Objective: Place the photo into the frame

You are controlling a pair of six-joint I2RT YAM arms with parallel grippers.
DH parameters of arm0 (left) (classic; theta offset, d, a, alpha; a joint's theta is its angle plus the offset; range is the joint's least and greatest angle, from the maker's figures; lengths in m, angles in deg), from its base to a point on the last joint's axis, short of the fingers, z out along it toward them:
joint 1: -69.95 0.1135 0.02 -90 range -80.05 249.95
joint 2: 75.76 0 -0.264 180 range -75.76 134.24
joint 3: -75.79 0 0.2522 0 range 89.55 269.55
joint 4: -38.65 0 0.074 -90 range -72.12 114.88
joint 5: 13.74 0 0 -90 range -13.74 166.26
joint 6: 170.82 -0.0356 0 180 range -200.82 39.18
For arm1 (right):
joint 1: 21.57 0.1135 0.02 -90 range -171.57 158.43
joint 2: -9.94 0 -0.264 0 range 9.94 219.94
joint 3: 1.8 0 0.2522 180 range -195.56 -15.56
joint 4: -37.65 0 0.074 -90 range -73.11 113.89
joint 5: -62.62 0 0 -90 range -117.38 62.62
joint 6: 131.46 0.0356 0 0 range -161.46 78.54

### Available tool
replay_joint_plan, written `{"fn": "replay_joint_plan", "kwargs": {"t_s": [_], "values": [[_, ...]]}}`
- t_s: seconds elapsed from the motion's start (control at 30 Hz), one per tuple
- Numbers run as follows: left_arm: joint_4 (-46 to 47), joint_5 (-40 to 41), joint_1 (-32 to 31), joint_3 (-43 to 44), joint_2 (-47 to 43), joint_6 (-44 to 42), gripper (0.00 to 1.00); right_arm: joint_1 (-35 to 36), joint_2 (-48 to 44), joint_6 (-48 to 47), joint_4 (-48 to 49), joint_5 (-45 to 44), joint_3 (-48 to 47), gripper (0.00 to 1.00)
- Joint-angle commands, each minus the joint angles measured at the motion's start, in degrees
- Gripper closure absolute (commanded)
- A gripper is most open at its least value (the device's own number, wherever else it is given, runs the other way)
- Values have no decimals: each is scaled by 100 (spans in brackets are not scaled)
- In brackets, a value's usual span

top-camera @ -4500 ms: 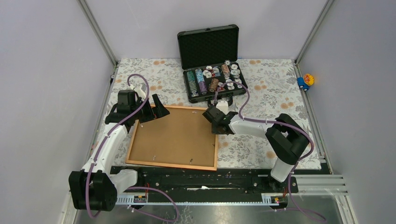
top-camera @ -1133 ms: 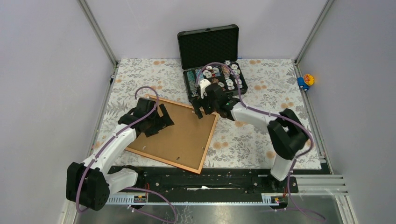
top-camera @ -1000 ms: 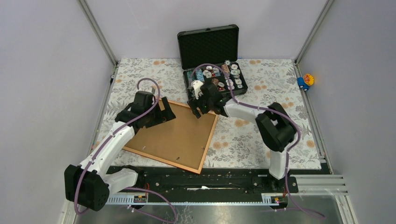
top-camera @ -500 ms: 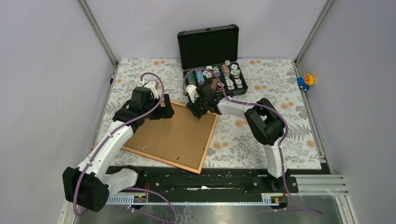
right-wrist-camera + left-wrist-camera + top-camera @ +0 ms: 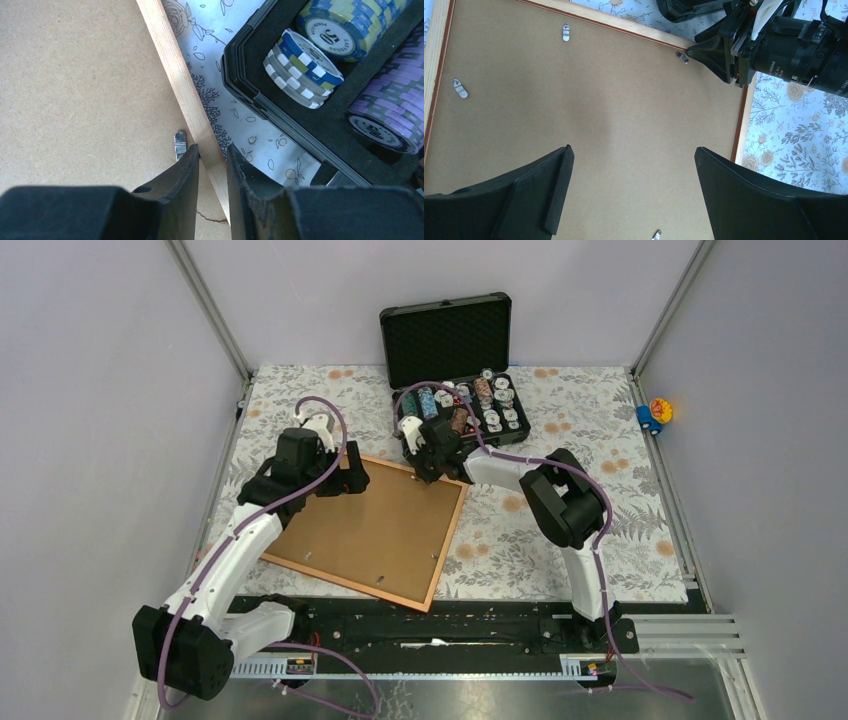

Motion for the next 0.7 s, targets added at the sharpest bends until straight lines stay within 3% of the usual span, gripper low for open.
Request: {"fn": "replay_joint_plan", "kwargs": {"t_s": [0.0,0.13,0.3,0.4,0.53,0.67], "values": [[317,-110,73,-23,-155,-30,1,5,201,416,135,-259,24,72],[336,-168,111,-48,-156,-14,1,12,135,799,220,-472,130,73],[360,-234,165,-74,-154,-13,1,4,-171,1219,-193,-396,98,43],[370,-311,193,-86,-123,-5,1,2,-296,1836,-997,-461,-361,35],[409,-458,287,-89,-127,5,1,-5,-502,1989,-1026,-717,-179,23],[422,-498,315,-124,-134,12,1,-8,-439,1892,-888,-449,-169,21]]}}
